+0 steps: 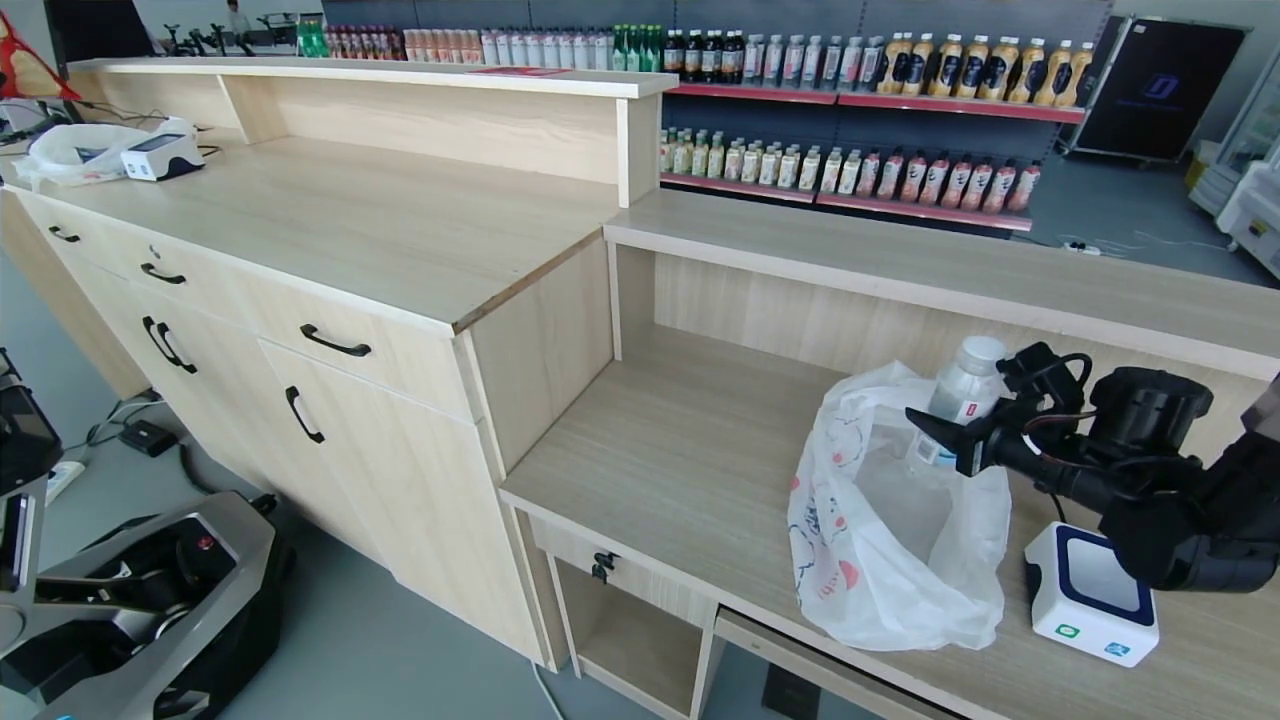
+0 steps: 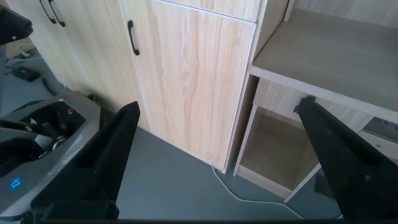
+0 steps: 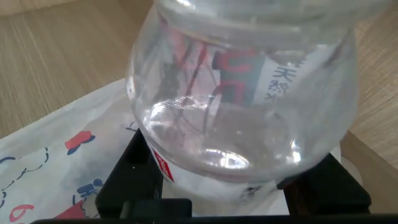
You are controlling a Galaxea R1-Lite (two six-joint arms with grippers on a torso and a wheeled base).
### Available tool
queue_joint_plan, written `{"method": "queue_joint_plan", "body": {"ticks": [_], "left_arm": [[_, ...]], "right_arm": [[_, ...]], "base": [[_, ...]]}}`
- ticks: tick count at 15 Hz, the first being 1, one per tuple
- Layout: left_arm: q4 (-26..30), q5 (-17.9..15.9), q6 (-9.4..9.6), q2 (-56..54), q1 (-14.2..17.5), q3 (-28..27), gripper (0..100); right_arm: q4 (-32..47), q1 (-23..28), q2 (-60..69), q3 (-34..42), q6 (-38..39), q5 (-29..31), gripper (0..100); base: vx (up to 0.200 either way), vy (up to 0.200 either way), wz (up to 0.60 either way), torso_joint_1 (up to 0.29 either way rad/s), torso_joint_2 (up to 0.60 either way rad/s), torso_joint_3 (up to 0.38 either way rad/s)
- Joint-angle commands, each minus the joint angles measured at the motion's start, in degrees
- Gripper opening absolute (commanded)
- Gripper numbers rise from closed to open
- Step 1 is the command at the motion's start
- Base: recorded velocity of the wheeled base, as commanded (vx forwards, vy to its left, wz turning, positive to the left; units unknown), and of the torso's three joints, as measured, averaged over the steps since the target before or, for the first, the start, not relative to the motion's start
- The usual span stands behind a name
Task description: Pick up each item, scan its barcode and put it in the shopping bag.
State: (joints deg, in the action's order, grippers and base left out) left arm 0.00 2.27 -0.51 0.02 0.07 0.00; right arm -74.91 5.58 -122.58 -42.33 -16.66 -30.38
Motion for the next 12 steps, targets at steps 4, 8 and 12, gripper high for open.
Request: {"method": "queue_joint_plan", "body": {"ticks": [4,8,12], "left_arm": [[0.0,0.02,-0.02,-0.02,0.01,0.0,100],[0.0,0.02,-0.02,-0.02,0.01,0.0,100],[0.0,0.02,-0.02,-0.02,0.01,0.0,100]], "right_arm": [[-3.75,-0.05,-7.24,-1.53,-0.12,-0.56,0],[-4.1,0.04,-9.96,-4.34,-0.21,-0.56,0],[-4.72,0.22,-12.34,-4.52,-0.3,-0.56,0]], "base": [[0.0,0.0,0.0,0.0,0.0,0.0],[0.0,0.0,0.0,0.0,0.0,0.0],[0.0,0.0,0.0,0.0,0.0,0.0]]}}
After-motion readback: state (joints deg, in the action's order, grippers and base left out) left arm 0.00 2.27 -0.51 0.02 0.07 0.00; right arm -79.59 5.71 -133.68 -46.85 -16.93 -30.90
